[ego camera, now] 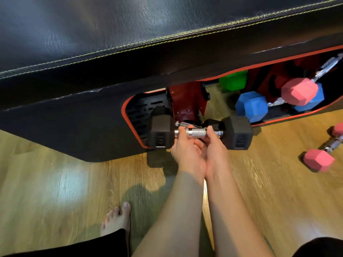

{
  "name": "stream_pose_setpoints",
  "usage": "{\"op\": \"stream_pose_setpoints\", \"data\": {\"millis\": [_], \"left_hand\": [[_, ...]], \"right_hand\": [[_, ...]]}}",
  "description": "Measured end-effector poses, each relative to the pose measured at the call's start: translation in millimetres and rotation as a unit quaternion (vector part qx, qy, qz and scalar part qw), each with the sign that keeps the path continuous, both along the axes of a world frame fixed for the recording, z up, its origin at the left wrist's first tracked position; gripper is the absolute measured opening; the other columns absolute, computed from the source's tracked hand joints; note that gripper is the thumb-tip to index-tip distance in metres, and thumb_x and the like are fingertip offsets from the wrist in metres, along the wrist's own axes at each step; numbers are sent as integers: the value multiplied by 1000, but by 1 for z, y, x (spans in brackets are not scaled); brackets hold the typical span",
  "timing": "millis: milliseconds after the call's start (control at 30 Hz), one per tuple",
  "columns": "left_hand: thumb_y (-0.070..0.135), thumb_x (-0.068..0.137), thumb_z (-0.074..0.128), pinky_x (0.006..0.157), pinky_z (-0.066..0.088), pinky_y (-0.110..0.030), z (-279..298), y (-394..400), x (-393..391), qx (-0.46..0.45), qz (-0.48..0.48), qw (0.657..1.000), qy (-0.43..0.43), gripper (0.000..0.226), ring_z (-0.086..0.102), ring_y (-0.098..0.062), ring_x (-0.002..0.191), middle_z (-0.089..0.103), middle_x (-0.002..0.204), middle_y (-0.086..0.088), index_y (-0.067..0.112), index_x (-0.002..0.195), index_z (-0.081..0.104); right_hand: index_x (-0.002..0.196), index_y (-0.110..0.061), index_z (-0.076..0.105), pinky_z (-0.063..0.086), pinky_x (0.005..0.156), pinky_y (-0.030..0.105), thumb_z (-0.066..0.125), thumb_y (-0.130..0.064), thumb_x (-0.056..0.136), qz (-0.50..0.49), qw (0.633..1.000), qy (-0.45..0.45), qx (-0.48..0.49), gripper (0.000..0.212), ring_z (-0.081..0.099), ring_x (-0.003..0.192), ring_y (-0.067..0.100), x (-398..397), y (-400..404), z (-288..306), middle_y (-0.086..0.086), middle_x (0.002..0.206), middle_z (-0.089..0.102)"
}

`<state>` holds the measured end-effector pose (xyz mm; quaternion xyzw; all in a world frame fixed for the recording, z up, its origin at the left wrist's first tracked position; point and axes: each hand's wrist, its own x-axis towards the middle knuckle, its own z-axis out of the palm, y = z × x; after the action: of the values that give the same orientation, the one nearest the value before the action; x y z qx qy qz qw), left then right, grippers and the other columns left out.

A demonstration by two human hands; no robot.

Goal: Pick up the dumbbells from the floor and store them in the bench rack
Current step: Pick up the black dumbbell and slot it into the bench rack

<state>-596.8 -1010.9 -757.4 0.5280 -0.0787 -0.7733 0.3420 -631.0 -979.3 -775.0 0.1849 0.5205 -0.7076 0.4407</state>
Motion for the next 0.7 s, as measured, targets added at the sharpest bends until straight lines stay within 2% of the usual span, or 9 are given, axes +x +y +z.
{"op": "stream_pose_setpoints", "data": {"millis": [67,133,233,333,433,500,600,700], "left_hand": [[38,94,62,48,49,-24,-10,9,5,32,-5,999,-26,42,58,-22,64,65,87,-14,2,115,66],[40,94,62,54,50,-29,-19,15,8,53,-8,998,-41,45,58,-27,71,64,86,-15,0,114,66],[42,94,59,54,50,-28,-28,21,8,69,-9,997,-35,53,58,-29,69,62,85,-19,-5,118,63],[41,96,57,43,47,-20,-24,21,3,74,1,997,-17,52,53,-22,56,63,82,-19,-5,118,64],[39,98,54,39,41,-17,-9,14,-7,58,11,998,11,46,48,-15,45,62,71,-13,-3,112,66],[36,98,54,36,35,-17,4,8,-14,33,19,999,33,42,45,-12,44,64,76,-11,-1,114,66],[34,97,56,42,39,-20,21,-3,-24,-6,34,998,59,40,51,-13,53,70,98,-11,1,118,66],[34,98,56,54,41,-25,37,-15,-28,-32,27,997,71,34,54,-15,61,70,88,-9,4,109,68]], "right_hand": [[117,-9,65,61,77,40,71,-38,86,-17,999,-24,26,44,73,80,23,6,8,-12,13,95,75],[117,-8,64,58,59,32,69,-36,88,-28,998,-43,43,40,73,68,20,10,14,-20,12,89,74],[112,-7,64,53,47,25,69,-31,90,-36,997,-48,55,33,71,57,18,9,20,-25,13,82,73],[101,-6,65,52,46,26,69,-28,90,-36,998,-28,40,25,69,55,19,3,21,-19,12,75,72],[94,-8,66,53,54,30,69,-28,89,-27,999,10,28,21,66,61,21,-6,16,-3,15,85,73],[93,-10,66,51,54,28,68,-29,90,-21,999,43,13,20,62,59,17,-13,10,11,14,83,71],[92,-12,67,52,53,25,67,-32,91,-8,997,72,-17,20,64,60,15,-22,-2,35,13,85,73],[93,-11,67,51,49,23,64,-32,93,-1,996,78,-44,21,64,56,12,-28,-13,54,12,84,73]]}}
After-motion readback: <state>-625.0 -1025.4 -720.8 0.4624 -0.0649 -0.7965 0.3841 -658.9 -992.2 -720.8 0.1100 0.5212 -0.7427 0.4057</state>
